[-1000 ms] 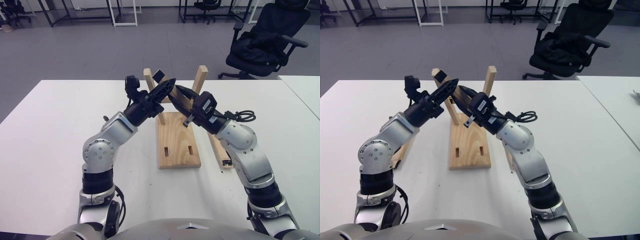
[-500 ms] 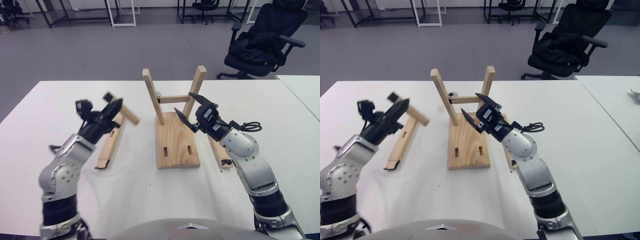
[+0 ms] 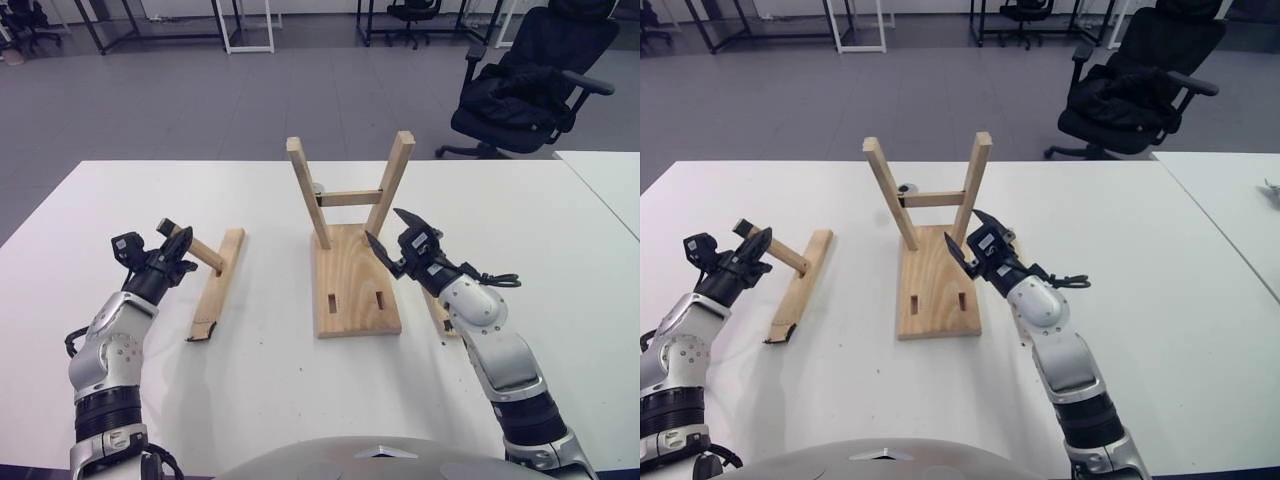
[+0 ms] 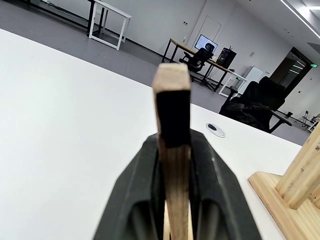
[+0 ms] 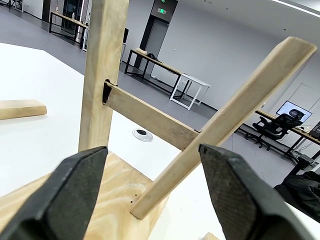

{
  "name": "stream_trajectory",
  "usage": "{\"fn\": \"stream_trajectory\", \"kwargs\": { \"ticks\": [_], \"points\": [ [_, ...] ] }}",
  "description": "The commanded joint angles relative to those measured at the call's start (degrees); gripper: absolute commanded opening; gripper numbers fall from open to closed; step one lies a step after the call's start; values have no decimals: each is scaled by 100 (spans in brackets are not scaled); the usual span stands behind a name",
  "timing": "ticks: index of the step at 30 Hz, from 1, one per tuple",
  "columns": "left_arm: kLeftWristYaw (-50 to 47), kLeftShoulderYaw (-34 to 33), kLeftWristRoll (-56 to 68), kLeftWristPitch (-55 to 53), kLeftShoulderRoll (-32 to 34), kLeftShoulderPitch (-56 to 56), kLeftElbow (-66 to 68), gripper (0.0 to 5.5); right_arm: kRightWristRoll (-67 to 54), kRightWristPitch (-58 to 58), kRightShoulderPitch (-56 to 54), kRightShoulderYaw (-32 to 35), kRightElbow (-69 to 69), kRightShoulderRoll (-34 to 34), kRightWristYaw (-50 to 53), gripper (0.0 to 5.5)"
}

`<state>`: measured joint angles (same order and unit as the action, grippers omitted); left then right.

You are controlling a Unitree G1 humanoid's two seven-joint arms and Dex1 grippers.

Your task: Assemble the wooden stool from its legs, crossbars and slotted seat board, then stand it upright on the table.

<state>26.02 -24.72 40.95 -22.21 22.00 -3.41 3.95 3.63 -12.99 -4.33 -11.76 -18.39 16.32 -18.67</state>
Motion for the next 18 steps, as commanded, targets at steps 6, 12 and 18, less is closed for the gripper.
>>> {"fn": "stream_trajectory", "kwargs": {
  "ticks": [6, 12, 18],
  "points": [
    [-400, 1, 93, -467, -123, 165, -820, 40, 101, 28, -18, -3, 8, 3, -35, 338],
    [-434, -70, -66, -344, -97, 370, -750, 40, 132, 26, -10, -44, 5, -39, -29, 338],
    [-460, -11, -225, -238, -153, 291, -579, 40, 150, 24, -5, -38, -16, -3, -55, 338]
  ]
}}
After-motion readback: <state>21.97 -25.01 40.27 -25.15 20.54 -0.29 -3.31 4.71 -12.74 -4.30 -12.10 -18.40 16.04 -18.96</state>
